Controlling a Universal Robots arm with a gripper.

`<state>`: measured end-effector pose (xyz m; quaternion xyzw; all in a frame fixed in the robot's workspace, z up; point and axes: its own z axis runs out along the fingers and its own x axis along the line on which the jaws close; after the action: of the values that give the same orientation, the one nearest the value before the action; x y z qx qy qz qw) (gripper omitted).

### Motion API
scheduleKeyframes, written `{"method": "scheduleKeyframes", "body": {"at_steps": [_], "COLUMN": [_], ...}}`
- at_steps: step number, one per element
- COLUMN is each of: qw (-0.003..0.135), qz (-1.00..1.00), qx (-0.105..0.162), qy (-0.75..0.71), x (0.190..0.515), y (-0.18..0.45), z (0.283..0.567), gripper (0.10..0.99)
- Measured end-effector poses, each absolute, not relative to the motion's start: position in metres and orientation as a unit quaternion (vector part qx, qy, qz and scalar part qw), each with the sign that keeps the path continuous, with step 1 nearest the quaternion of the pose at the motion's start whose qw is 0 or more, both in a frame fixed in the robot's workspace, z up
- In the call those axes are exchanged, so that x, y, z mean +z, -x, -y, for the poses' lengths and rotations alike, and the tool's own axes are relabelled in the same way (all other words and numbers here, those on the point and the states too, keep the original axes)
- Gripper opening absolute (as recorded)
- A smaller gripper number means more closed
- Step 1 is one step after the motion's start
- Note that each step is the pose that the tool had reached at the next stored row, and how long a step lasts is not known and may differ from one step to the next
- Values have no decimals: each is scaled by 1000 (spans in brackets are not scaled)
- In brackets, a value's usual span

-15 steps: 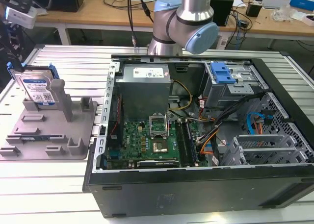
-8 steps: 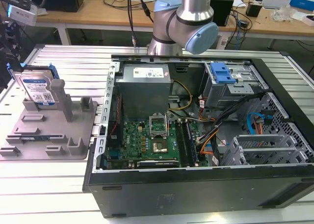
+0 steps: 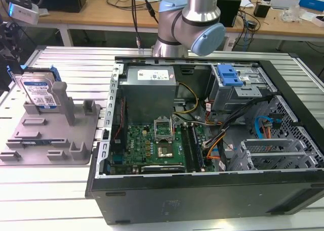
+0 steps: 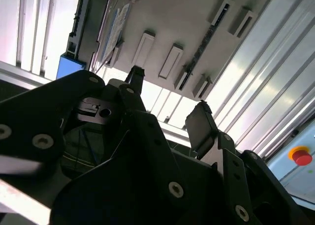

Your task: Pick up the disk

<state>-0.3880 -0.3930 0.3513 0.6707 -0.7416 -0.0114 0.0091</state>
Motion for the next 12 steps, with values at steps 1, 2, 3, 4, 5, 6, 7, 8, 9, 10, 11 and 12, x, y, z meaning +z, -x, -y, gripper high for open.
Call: {"method": "scheduleKeyframes", "body": {"at_steps": [1,2,3,4,5,6,7,8,9,10,11,12], "qw": [9,9,9,9,9,9,9,9,9,9,9,9], "qz": [741,741,741,740,740,738,737,737,736,735,735,735], "qx": [-11,-11,-11,-11,-11,-11,-11,-11,-11,-11,-11,-11], "qy": [-671,-671,-672,-672,-673,-674,-675,-676,-677,-677,-678,-678], "x": [351,351,351,351,351,351,351,351,351,351,351,351], "y": [388,388,388,388,388,389,390,390,390,391,391,391], "z": [393,393,393,393,393,392,392,390,389,386,383,380], "gripper": [616,616,616,616,616,616,616,616,616,616,616,616]}}
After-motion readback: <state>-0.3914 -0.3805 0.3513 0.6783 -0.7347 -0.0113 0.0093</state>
